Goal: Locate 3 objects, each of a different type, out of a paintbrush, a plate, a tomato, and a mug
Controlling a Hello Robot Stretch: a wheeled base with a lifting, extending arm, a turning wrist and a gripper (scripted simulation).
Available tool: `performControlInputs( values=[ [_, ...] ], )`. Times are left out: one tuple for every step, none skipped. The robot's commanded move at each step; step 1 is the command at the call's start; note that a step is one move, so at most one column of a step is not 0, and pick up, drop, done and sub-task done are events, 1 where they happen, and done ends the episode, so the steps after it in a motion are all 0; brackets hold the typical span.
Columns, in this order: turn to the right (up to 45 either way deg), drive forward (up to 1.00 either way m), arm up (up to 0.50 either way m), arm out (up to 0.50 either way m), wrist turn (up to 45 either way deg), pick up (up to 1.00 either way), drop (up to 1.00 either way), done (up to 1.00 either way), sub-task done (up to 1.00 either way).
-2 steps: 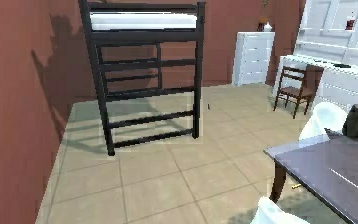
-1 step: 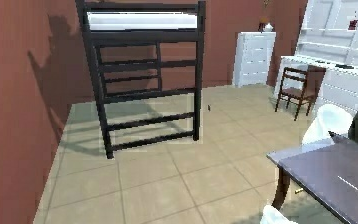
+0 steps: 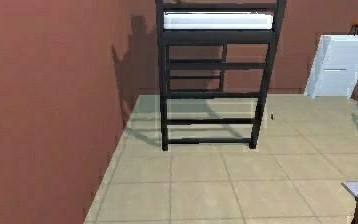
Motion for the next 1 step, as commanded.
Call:
performControlInputs(
  values=[
    [0.0,0.45,0.0,0.0,0.0,0.0,0.0,0.0,0.0]
  ],
)
